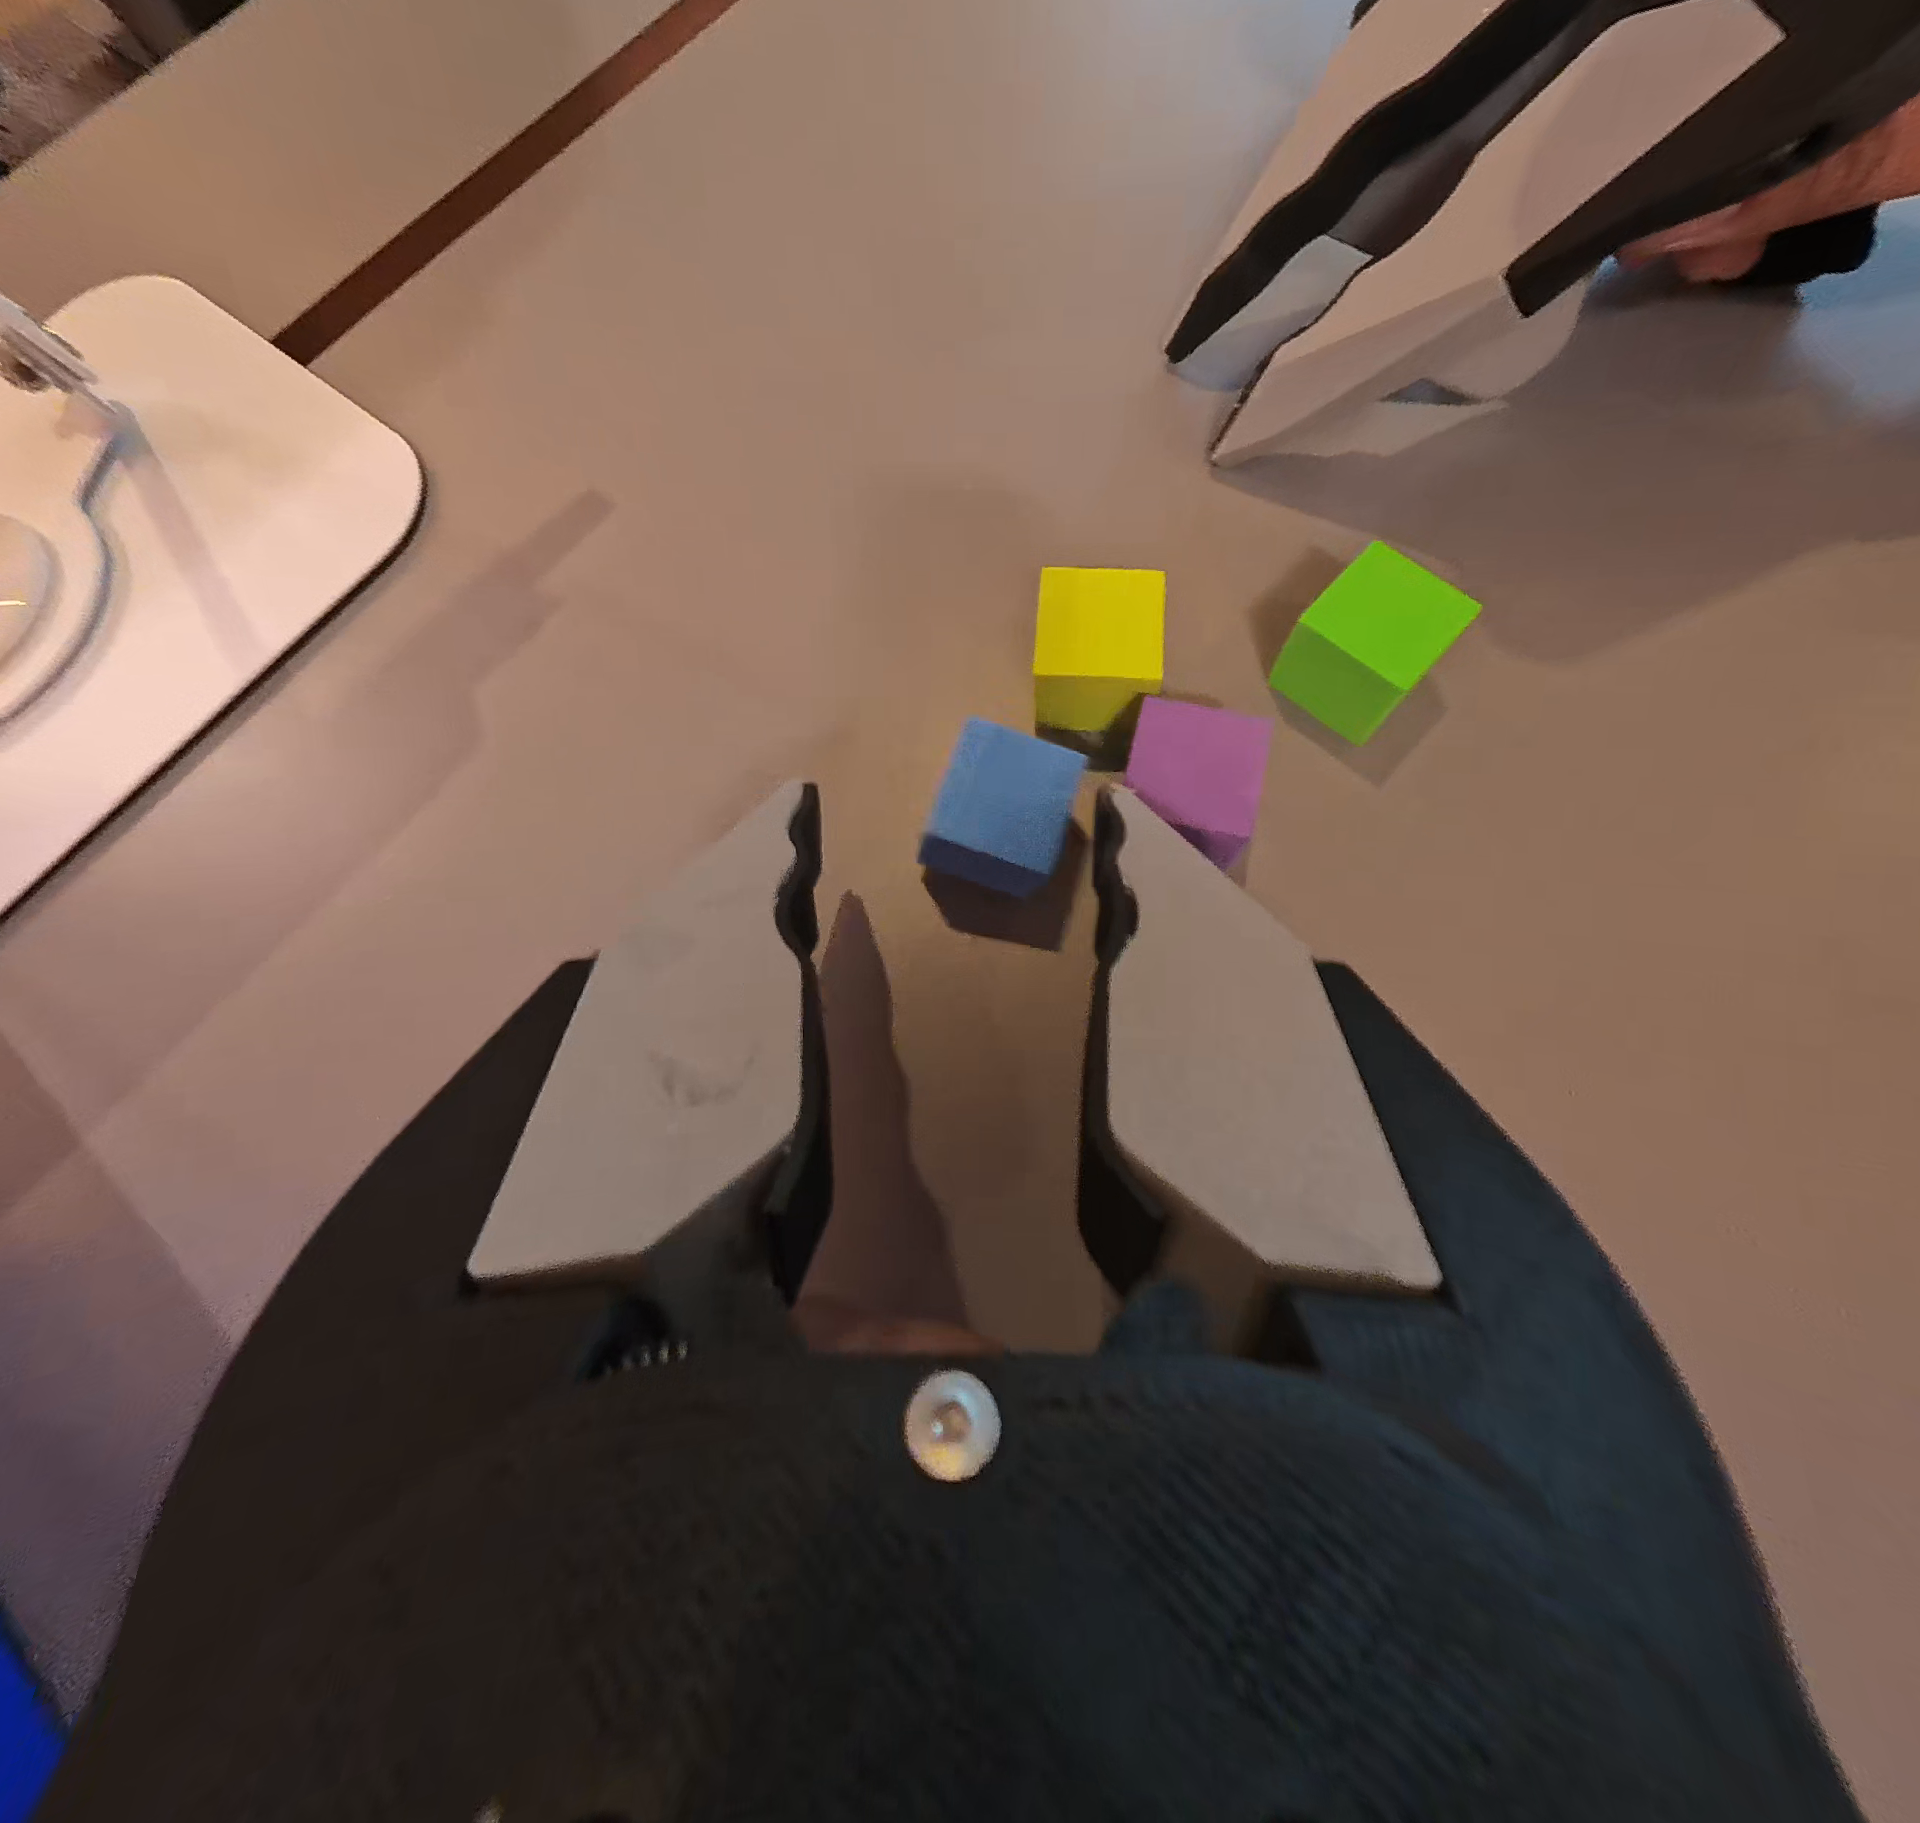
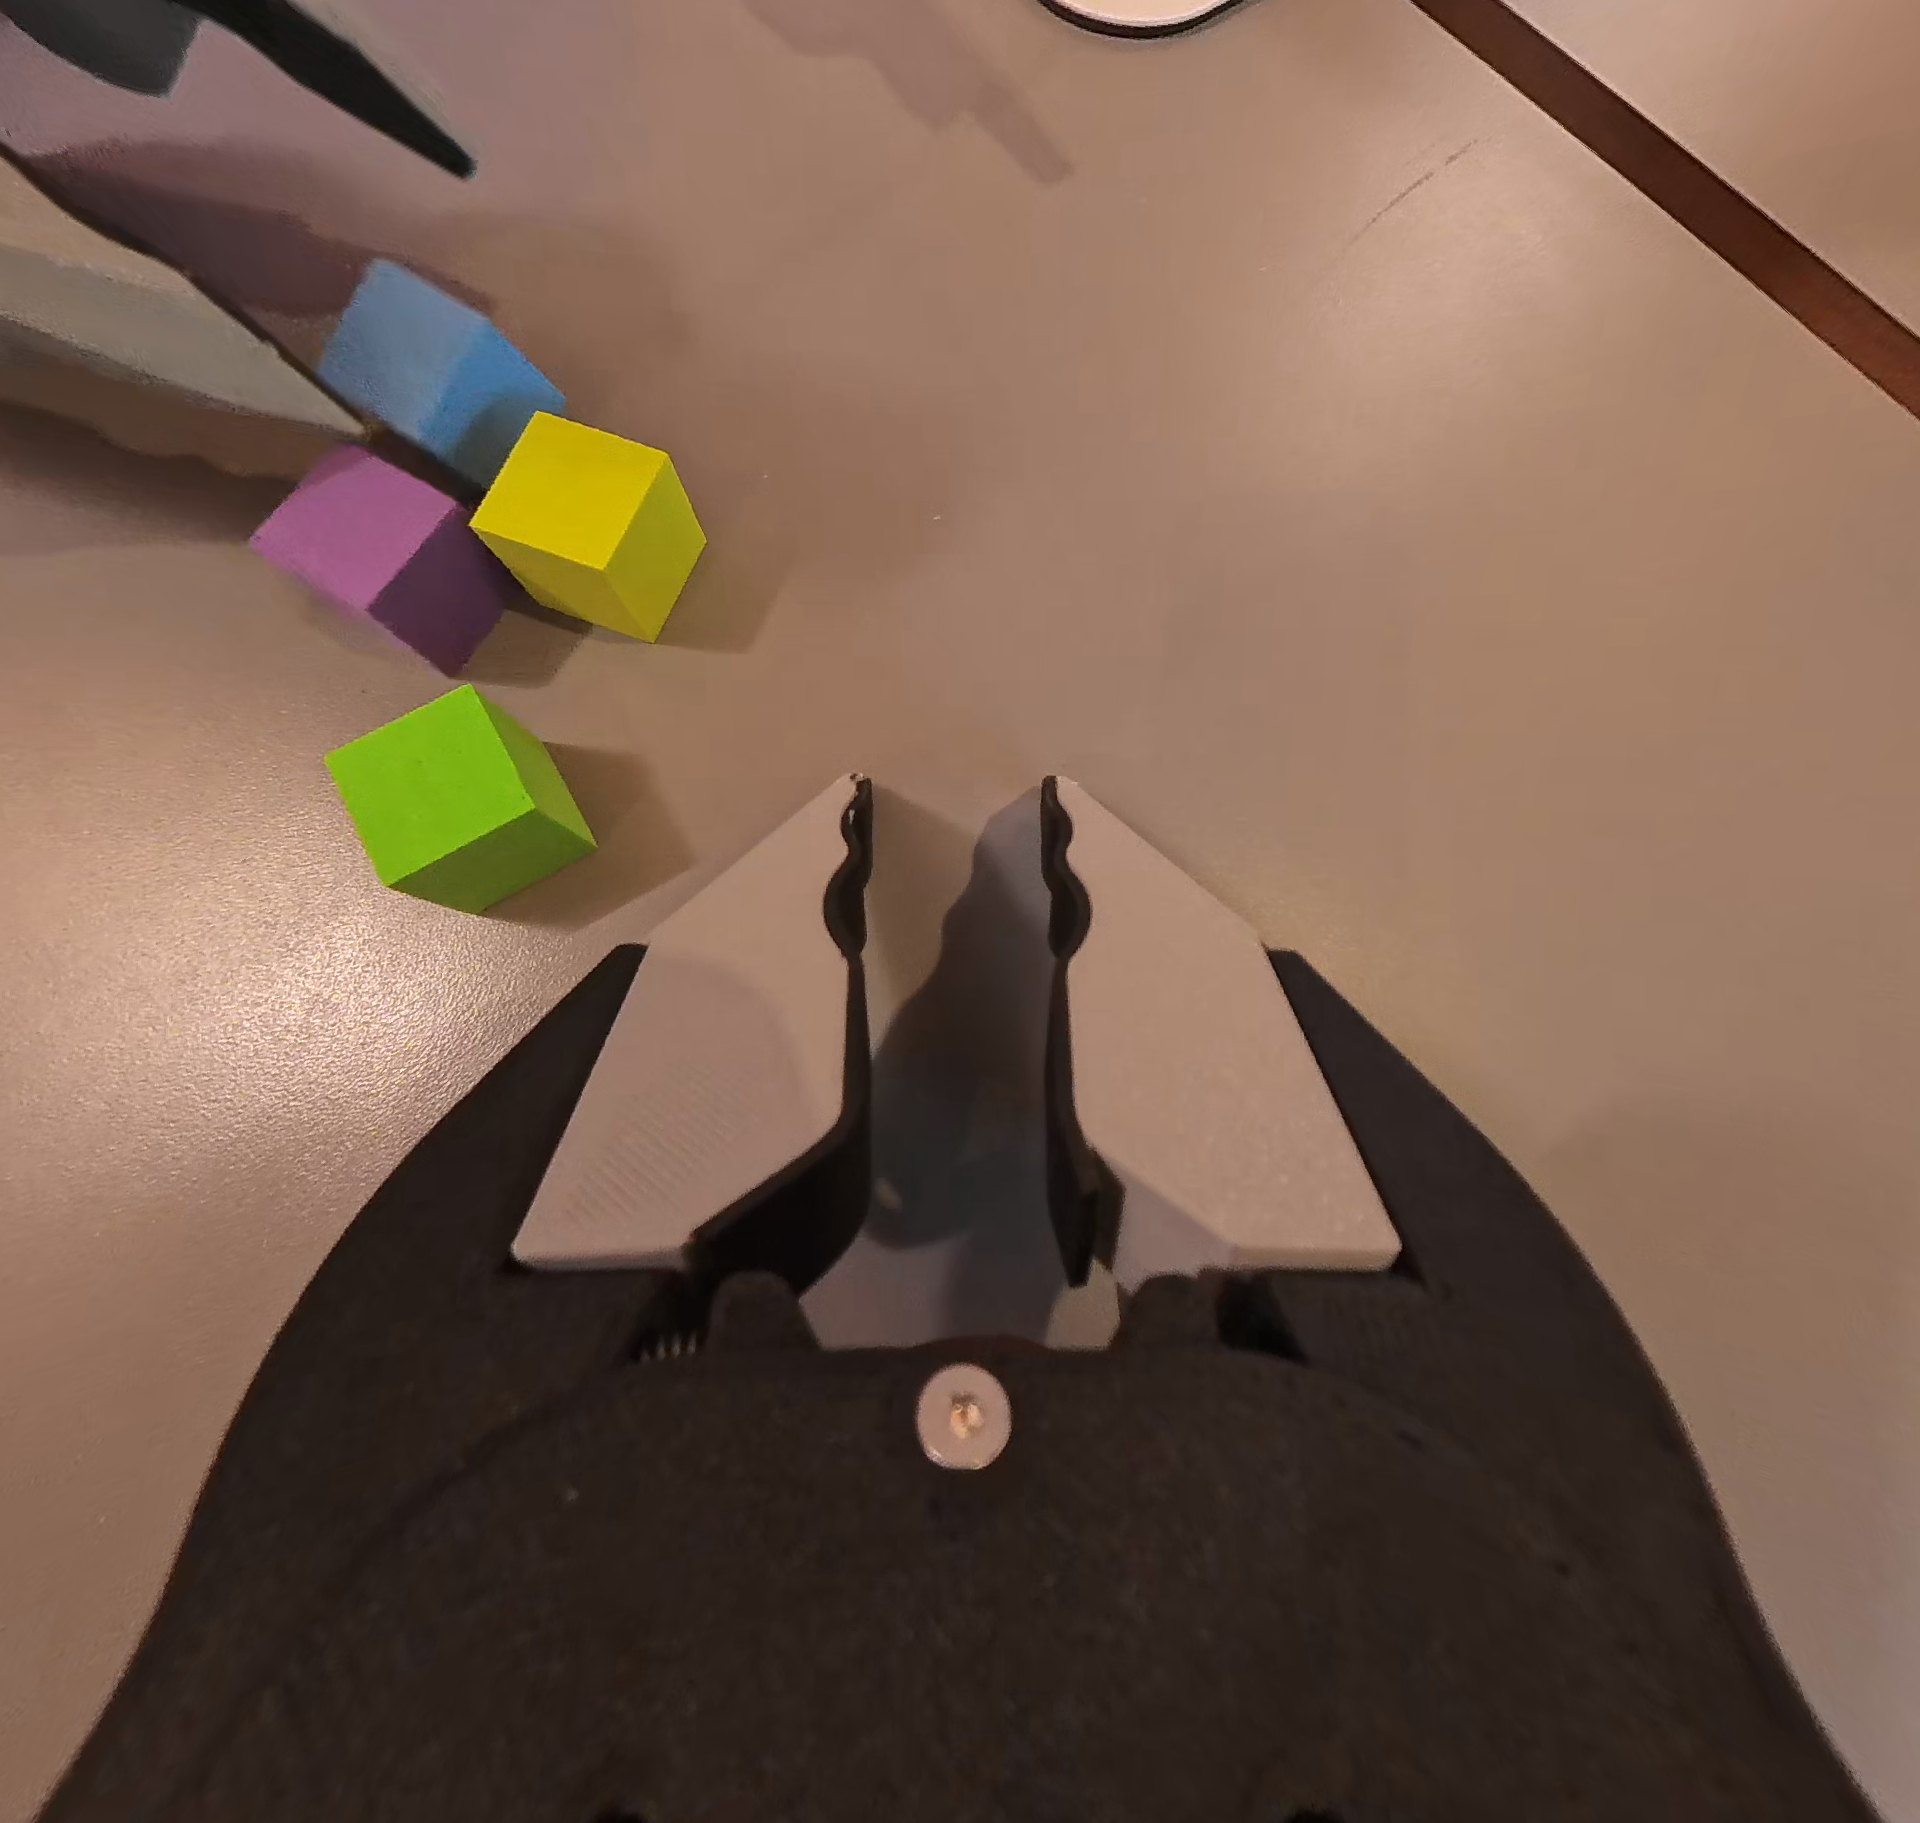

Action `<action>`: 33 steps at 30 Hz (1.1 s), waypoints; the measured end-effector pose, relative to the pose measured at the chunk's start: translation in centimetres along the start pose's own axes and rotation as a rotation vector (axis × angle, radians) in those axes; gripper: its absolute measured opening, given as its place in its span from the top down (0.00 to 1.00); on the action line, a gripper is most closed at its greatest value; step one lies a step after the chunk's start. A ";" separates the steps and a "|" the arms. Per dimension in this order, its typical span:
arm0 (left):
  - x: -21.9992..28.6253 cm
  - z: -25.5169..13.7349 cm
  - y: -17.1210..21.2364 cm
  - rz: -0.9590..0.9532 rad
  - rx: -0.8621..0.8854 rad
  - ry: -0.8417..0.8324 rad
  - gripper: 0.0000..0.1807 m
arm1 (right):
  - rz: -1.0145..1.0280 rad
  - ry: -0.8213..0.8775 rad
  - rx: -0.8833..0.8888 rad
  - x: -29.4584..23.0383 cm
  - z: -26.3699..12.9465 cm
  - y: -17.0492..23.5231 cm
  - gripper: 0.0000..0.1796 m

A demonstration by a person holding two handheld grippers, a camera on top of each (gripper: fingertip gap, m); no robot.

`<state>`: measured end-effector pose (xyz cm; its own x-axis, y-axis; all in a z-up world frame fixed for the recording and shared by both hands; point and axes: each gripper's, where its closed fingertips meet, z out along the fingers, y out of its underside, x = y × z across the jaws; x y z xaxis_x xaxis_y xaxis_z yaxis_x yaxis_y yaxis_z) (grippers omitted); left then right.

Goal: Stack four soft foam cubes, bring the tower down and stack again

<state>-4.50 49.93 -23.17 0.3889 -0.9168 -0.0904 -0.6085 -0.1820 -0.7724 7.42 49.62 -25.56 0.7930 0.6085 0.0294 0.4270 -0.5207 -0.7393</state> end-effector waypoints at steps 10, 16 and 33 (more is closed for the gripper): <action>0.9 0.4 1.9 0.117 -0.068 0.055 0.84 | 0.000 -0.002 0.000 -0.1 0.0 0.0 0.83; 4.0 -1.7 3.7 0.211 -0.089 0.220 0.85 | -0.001 -0.004 0.000 -0.1 0.0 0.0 0.83; 9.5 -1.5 3.1 0.185 -0.088 0.290 0.79 | 0.000 -0.006 0.001 -0.1 0.0 0.0 0.83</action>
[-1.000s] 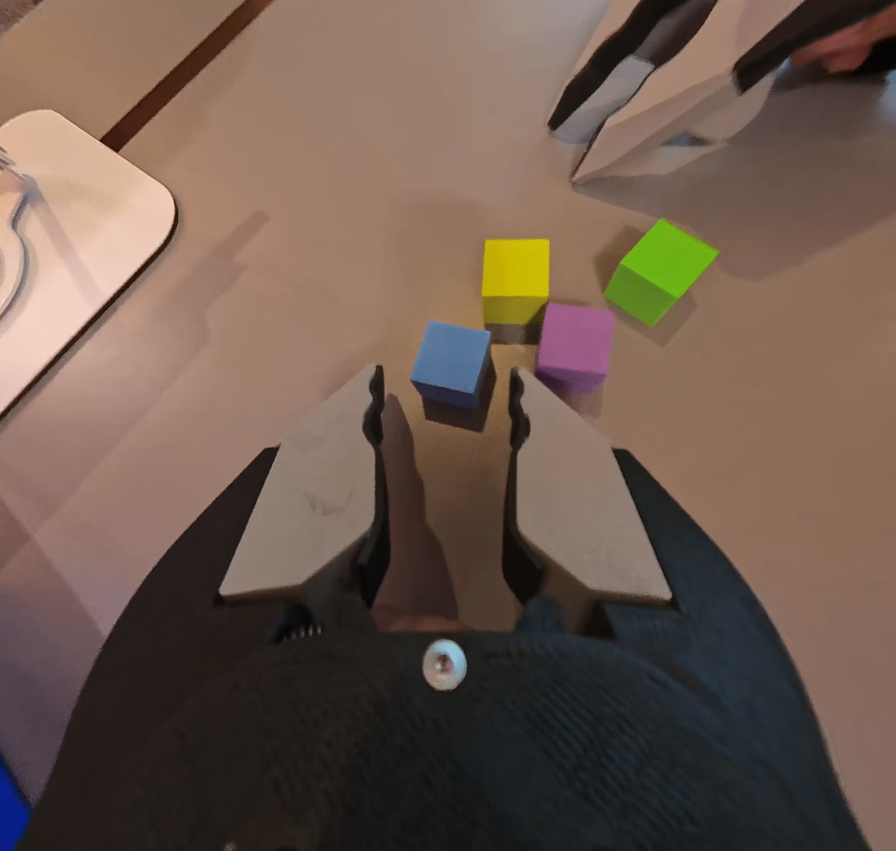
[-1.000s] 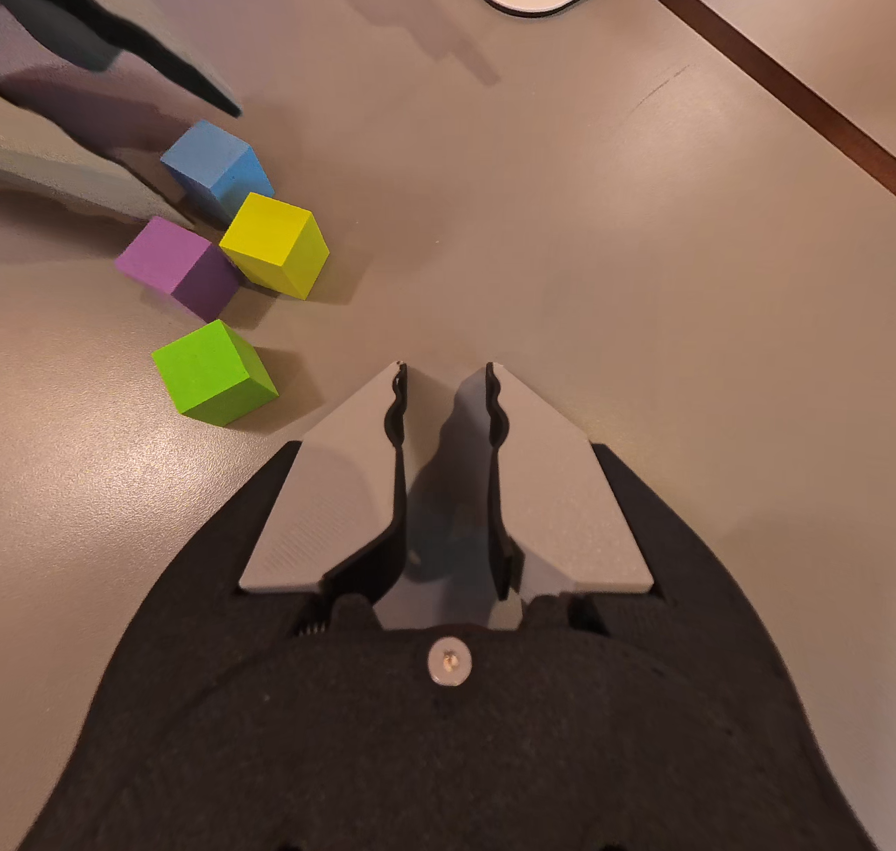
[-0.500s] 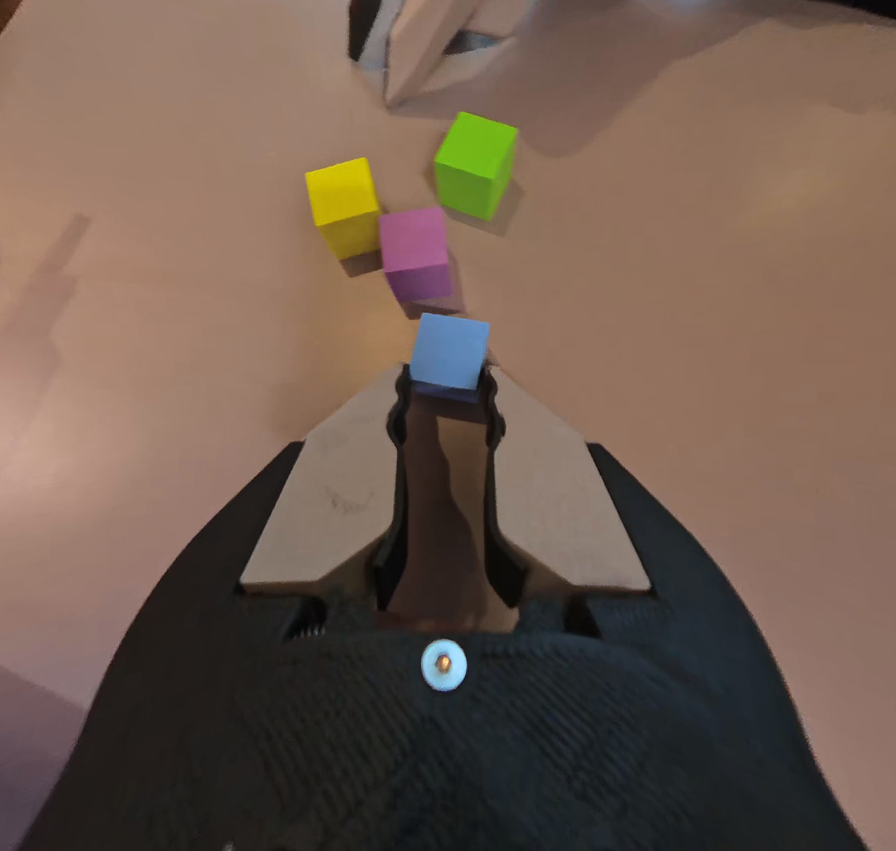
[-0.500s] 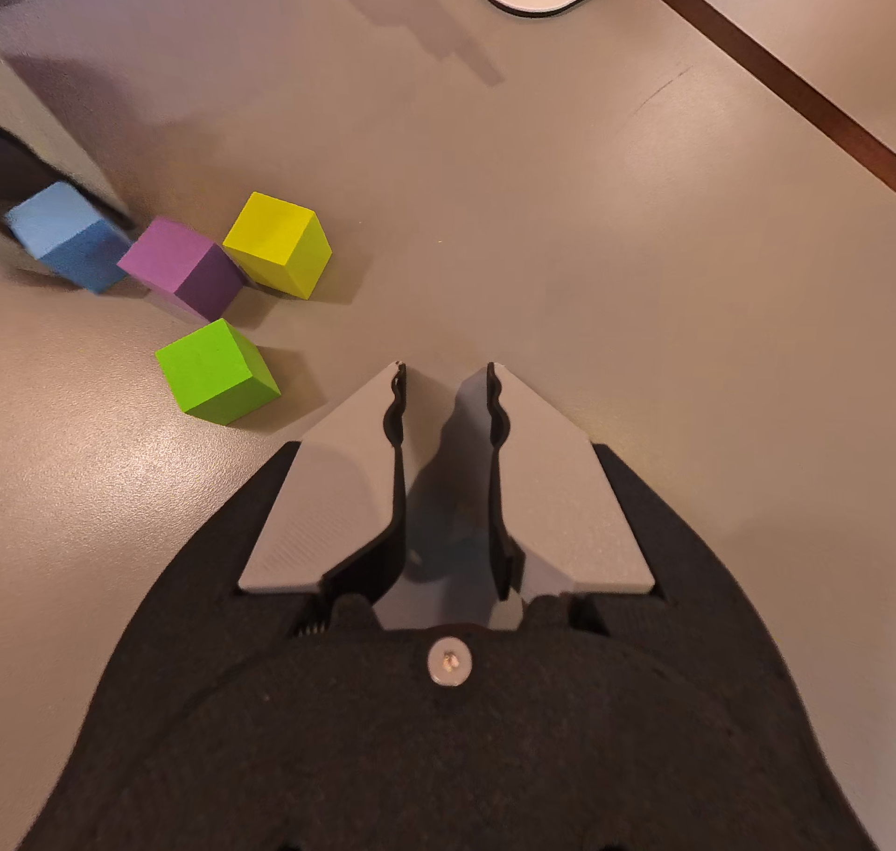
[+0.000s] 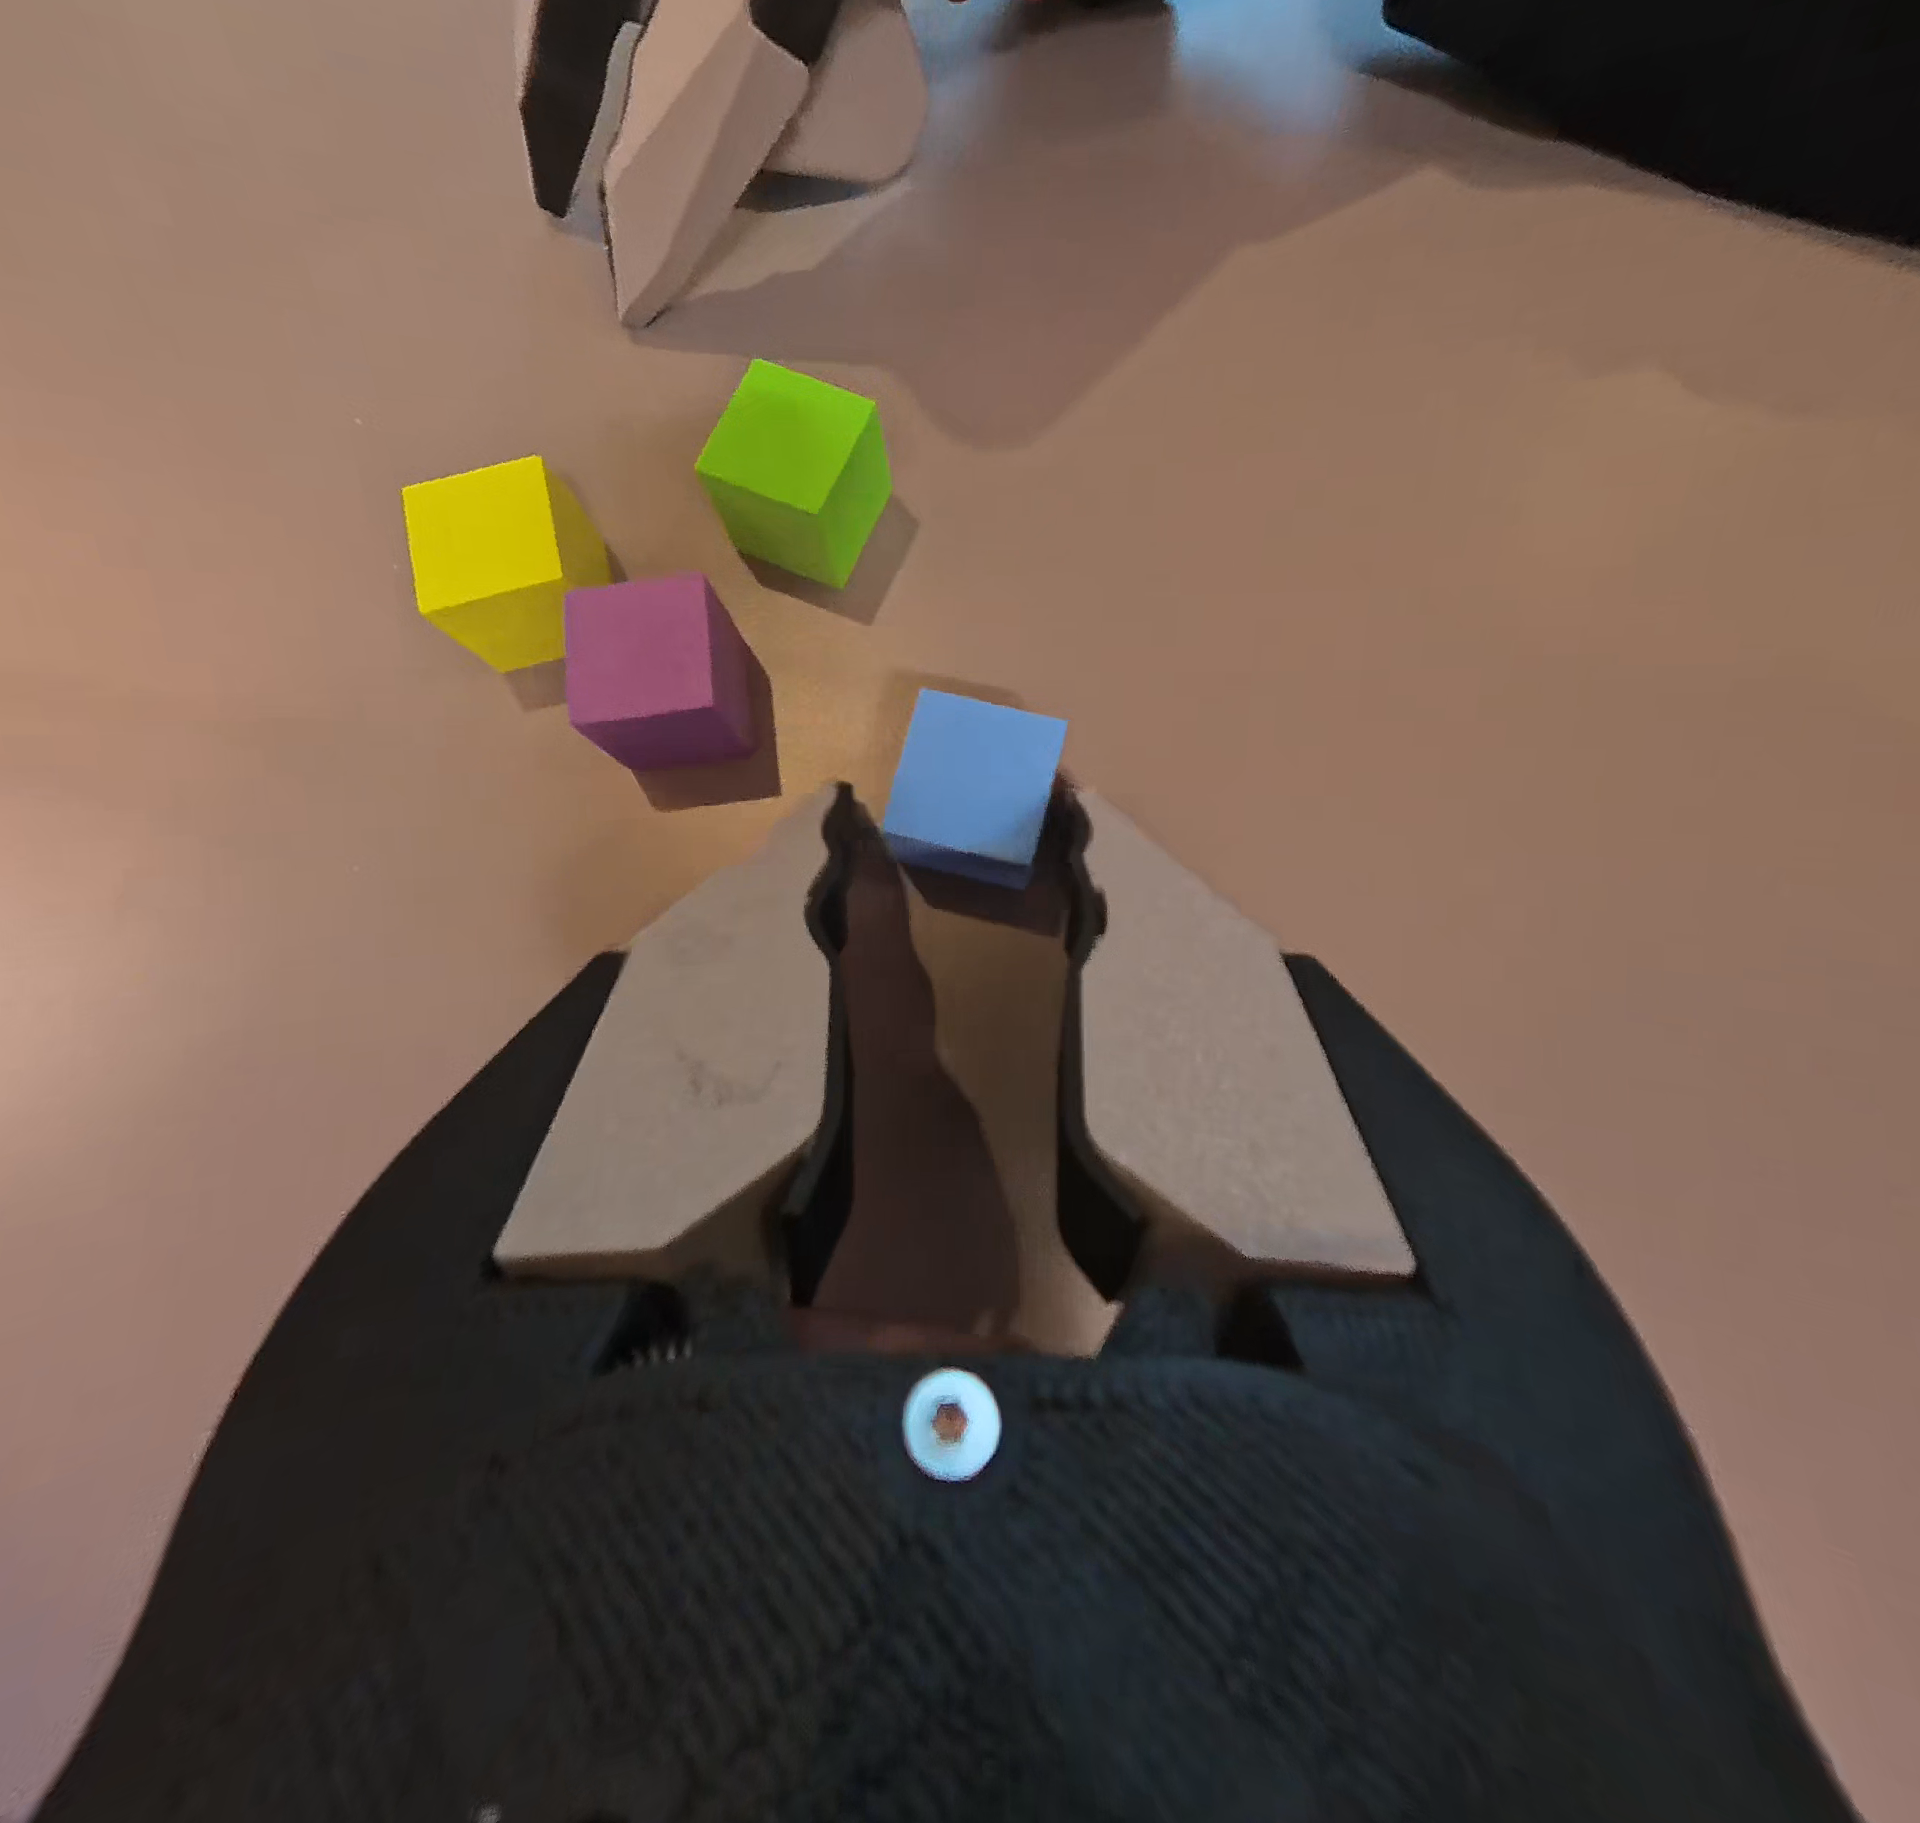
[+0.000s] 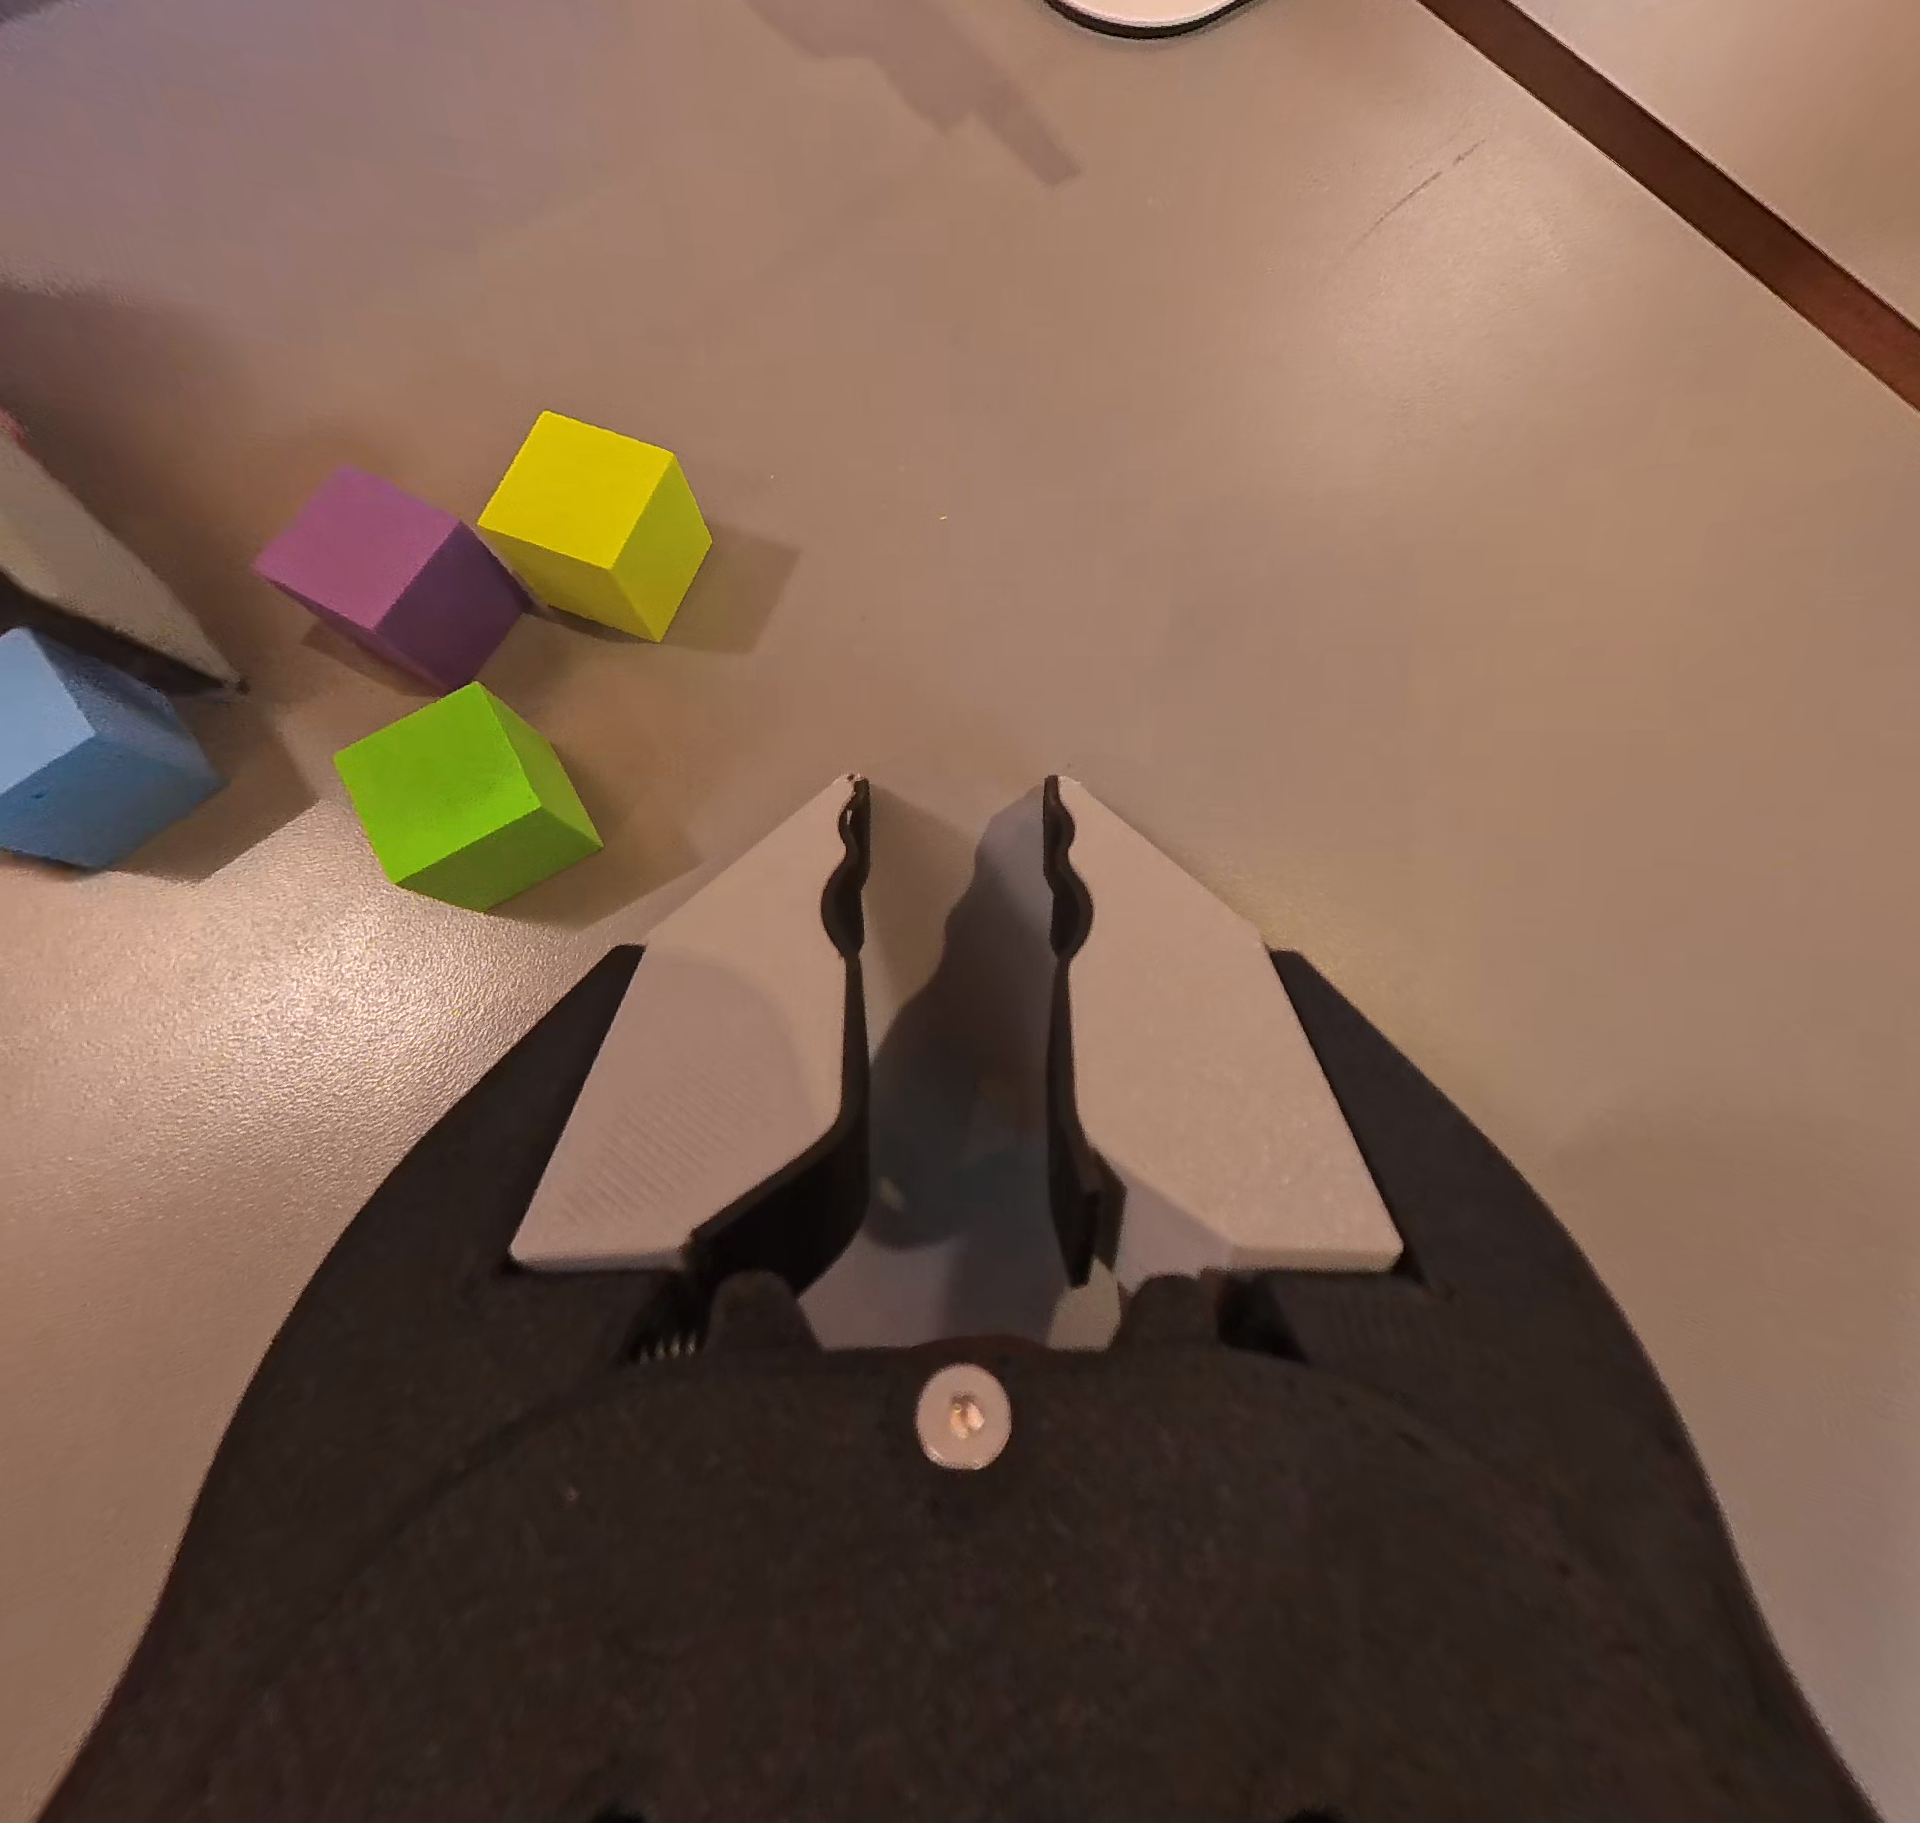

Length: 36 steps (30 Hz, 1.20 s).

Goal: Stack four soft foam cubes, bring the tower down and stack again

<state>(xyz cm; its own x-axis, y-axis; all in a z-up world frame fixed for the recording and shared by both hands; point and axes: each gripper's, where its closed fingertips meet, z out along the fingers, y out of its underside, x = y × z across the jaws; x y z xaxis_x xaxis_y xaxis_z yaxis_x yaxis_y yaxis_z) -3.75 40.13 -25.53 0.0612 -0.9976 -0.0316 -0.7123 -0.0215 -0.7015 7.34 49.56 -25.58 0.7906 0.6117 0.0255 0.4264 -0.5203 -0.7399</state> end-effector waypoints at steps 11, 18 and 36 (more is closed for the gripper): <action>-3.9 -2.8 -2.4 -0.106 0.112 -0.150 0.66 | -0.001 0.000 0.000 0.0 0.0 0.0 0.83; -4.4 -1.7 -1.5 -0.191 0.092 -0.098 0.69 | -0.001 0.002 -0.001 0.0 0.0 0.0 0.83; -0.6 0.0 -0.2 0.006 -0.038 -0.060 0.90 | 0.000 -0.001 0.000 0.0 0.0 0.0 0.82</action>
